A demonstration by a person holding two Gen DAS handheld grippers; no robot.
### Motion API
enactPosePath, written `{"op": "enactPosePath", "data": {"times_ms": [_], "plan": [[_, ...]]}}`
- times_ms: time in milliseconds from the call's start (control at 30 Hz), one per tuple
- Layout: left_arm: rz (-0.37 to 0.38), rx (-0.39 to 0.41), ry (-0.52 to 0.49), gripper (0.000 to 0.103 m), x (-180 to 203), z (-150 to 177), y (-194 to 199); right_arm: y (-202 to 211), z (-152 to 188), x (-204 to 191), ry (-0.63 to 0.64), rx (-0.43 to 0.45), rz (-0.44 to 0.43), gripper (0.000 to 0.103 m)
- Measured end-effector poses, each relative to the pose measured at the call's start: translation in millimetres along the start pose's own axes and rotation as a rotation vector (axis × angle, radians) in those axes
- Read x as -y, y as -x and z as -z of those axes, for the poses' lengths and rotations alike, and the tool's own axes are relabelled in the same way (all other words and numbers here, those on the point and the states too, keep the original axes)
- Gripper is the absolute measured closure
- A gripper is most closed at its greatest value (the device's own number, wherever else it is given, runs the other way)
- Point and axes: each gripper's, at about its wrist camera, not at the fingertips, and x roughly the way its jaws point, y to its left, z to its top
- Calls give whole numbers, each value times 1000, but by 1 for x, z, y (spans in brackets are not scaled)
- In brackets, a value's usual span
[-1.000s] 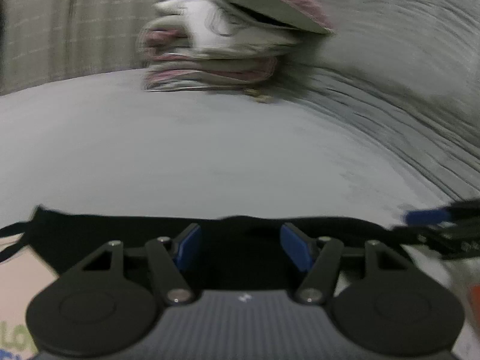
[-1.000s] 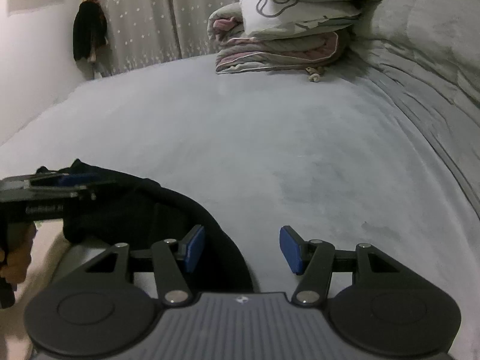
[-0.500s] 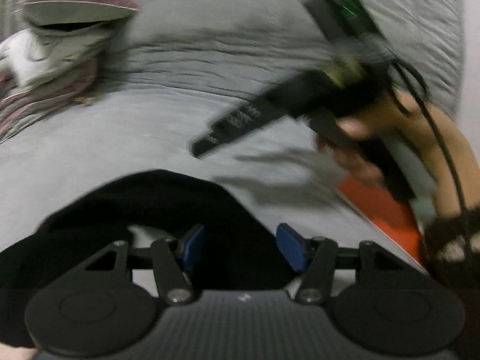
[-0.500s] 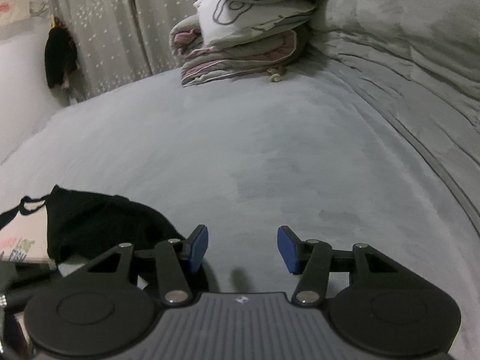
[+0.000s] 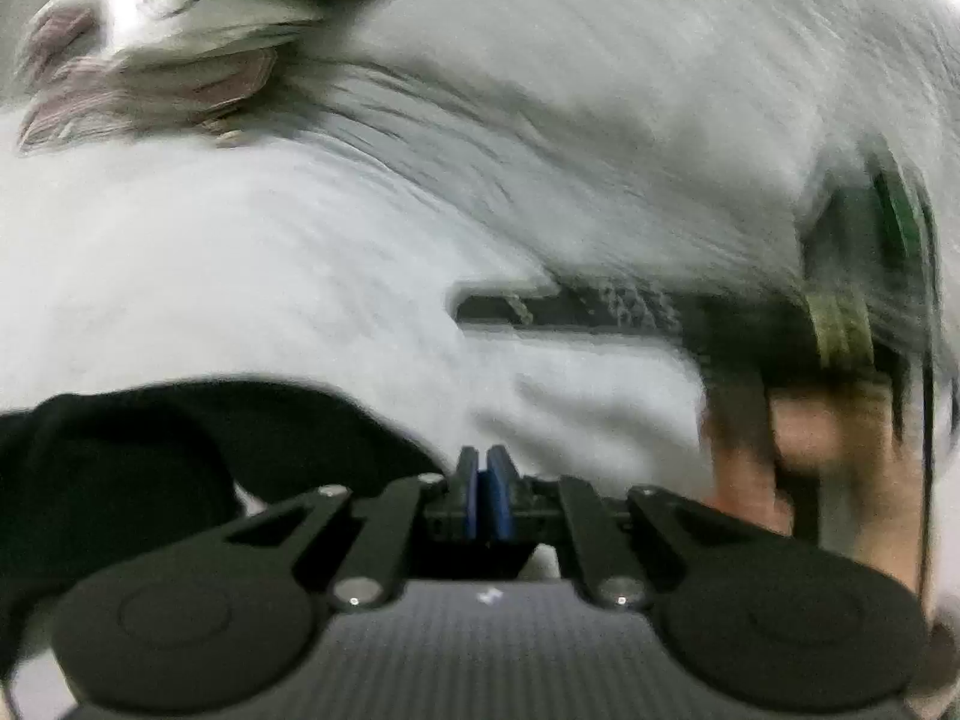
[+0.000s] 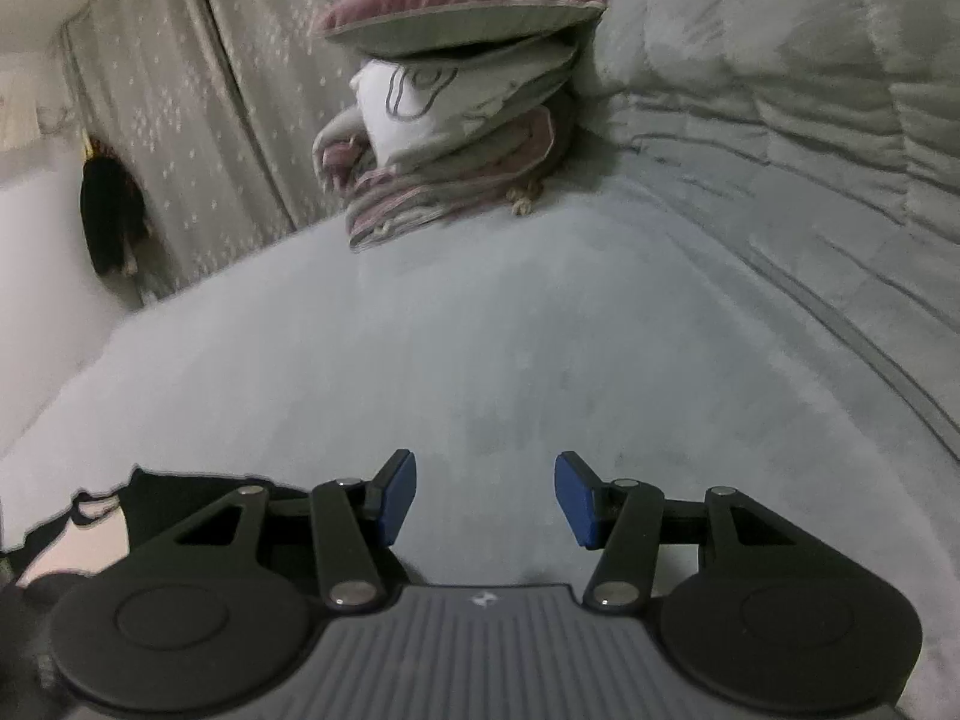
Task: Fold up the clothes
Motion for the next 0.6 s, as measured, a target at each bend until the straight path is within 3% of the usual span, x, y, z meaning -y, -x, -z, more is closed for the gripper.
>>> {"op": "enactPosePath", "data": {"times_ms": [167, 300, 600], "plan": [[73, 99, 241, 97, -26, -39, 8, 19, -6, 5, -58, 78, -33, 50], [106, 137, 266, 97, -17, -60, -2, 30, -10, 14, -139, 135, -24, 50], [125, 81, 277, 97, 22, -84, -79, 49, -5, 61, -386, 236, 82, 50]]}}
